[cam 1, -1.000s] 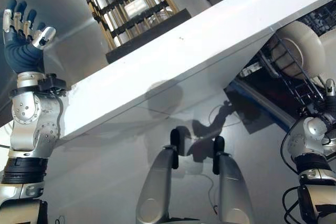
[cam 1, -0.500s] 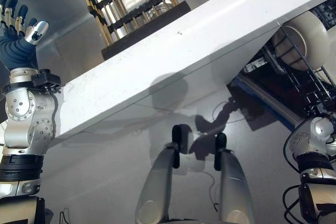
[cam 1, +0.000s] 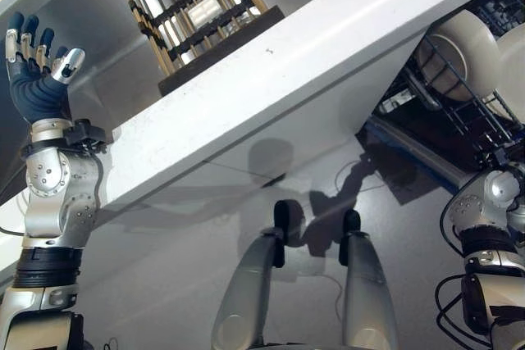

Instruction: Pick up plates and place into dishwasher.

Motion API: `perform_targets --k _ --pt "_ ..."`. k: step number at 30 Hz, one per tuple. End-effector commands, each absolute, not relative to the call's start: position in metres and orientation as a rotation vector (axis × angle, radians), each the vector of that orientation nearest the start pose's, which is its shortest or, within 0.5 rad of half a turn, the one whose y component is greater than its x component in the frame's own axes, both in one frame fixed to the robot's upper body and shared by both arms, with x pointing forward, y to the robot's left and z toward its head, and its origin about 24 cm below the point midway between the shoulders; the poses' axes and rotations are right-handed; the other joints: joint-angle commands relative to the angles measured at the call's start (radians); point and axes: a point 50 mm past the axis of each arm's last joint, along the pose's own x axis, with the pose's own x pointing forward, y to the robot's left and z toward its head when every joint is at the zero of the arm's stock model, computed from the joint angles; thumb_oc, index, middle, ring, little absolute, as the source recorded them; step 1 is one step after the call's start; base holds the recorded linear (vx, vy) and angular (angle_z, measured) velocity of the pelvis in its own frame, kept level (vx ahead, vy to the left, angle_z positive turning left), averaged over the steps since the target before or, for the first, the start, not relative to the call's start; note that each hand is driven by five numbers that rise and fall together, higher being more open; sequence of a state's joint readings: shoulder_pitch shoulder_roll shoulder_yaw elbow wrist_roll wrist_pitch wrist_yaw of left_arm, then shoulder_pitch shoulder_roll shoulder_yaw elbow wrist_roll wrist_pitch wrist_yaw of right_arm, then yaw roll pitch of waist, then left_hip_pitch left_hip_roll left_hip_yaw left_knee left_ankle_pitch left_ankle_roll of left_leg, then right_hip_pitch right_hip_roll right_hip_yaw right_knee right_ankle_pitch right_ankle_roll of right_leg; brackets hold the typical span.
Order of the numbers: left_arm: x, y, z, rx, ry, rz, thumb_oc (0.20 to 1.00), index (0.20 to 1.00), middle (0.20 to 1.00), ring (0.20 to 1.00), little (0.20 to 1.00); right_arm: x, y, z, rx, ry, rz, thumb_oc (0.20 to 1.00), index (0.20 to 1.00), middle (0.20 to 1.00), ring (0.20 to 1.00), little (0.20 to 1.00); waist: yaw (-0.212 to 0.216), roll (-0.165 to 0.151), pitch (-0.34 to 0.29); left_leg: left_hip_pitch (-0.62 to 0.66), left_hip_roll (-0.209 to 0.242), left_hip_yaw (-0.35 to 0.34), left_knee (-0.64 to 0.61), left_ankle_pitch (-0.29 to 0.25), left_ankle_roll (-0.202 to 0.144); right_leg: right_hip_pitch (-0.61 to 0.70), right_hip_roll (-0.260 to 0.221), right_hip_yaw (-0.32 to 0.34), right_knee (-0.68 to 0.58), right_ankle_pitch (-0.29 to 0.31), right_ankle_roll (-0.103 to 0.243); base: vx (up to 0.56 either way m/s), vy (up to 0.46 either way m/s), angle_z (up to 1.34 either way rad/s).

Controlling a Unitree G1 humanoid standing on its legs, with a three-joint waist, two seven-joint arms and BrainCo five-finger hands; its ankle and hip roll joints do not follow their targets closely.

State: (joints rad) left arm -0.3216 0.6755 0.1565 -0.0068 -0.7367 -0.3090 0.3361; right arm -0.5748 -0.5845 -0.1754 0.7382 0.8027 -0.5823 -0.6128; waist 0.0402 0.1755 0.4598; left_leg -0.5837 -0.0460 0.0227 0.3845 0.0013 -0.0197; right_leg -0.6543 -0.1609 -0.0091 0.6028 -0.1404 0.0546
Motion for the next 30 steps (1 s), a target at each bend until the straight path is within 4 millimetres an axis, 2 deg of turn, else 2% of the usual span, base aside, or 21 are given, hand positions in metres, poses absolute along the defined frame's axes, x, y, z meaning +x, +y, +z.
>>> perform_targets --k 1,15,30 --pt "0.283 0.248 0.142 -0.301 -0.418 0.291 1.0 1.0 1.0 1.0 1.0 0.33 -0.325 0.184 0.432 -0.577 -0.819 1.0 1.0 1.0 1.0 1.0 -0.012 0.009 0.06 -0.057 -0.054 0.005 0.252 -0.135 0.063 -0.009 0.031 -0.029 -0.206 0.209 -0.025 0.05 0.055 -0.04" --pt "0.279 0.245 0.138 -0.34 -0.409 0.299 1.0 1.0 1.0 1.0 1.0 0.345 -0.3 0.214 0.336 -0.632 -0.636 1.0 1.0 1.0 1.0 1.0 0.03 0.033 0.06 -0.049 -0.051 -0.024 0.215 -0.071 0.045 -0.007 0.024 -0.067 -0.199 0.188 -0.038 0.02 0.032 0.01" --pt "0.273 0.252 0.135 -0.355 -0.409 0.315 1.0 1.0 1.0 1.0 1.0 0.356 -0.28 0.235 0.263 -0.658 -0.435 1.0 1.0 1.0 1.0 1.0 0.081 0.03 0.06 0.004 -0.039 -0.077 0.147 0.001 0.025 0.064 0.022 -0.121 -0.246 0.189 -0.046 0.01 -0.006 0.04"
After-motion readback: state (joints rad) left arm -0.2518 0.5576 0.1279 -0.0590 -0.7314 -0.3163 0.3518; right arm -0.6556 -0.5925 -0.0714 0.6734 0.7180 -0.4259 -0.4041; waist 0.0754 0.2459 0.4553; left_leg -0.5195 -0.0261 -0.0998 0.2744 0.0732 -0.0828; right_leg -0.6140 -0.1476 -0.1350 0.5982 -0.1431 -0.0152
